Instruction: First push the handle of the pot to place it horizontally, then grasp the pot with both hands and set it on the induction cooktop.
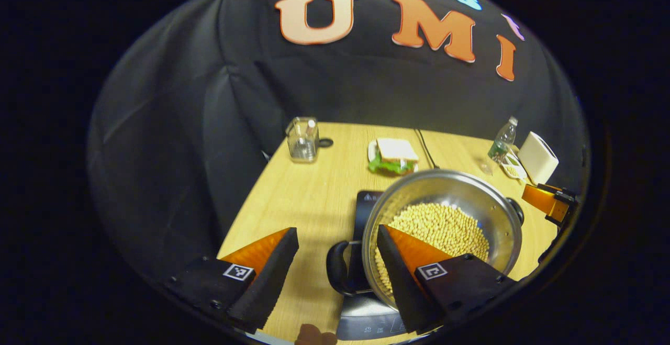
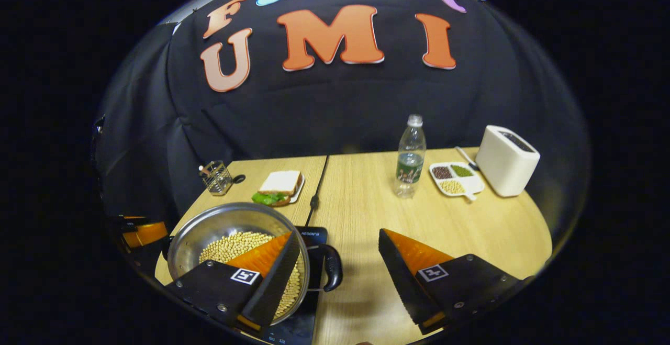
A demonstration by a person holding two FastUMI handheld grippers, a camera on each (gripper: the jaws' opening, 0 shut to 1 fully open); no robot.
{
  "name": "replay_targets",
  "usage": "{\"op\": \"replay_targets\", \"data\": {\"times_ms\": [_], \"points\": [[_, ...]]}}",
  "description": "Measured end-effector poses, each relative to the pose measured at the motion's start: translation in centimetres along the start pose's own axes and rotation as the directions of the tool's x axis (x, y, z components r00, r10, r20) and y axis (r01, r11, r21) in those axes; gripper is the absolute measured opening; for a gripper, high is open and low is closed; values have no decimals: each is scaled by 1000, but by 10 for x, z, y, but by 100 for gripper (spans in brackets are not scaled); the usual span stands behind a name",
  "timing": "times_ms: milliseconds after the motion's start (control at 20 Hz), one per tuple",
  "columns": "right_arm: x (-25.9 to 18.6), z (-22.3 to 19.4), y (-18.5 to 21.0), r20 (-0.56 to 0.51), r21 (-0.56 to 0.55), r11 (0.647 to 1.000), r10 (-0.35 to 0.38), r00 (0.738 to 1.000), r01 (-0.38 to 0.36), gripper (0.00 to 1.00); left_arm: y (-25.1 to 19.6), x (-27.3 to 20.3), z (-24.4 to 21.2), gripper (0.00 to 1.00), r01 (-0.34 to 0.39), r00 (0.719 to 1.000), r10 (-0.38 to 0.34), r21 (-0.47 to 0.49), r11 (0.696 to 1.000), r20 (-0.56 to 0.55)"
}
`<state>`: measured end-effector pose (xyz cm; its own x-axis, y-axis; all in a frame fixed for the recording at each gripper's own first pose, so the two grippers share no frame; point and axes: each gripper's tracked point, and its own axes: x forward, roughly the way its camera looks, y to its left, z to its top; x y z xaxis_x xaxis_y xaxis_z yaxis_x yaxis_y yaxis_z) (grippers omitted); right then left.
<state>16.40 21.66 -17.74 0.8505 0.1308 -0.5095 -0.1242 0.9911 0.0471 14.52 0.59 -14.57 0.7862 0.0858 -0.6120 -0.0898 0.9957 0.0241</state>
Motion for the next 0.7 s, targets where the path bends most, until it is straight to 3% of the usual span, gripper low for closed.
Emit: {"op": "replay_targets", "data": {"times_ms": [100,350,700], "points": [[-29,30,-12,77,-6,1000,-6,997,6,94,-7,-42,43,98,-2,993,5,-24,1000,118],[-112,94,-55,259,3,1000,-25,966,25,94,-6,-143,132,98,-12,937,37,-75,997,348],[-215,136,-125,443,28,997,-72,894,67,94,-32,-265,172,98,67,849,-16,-78,995,528]]}}
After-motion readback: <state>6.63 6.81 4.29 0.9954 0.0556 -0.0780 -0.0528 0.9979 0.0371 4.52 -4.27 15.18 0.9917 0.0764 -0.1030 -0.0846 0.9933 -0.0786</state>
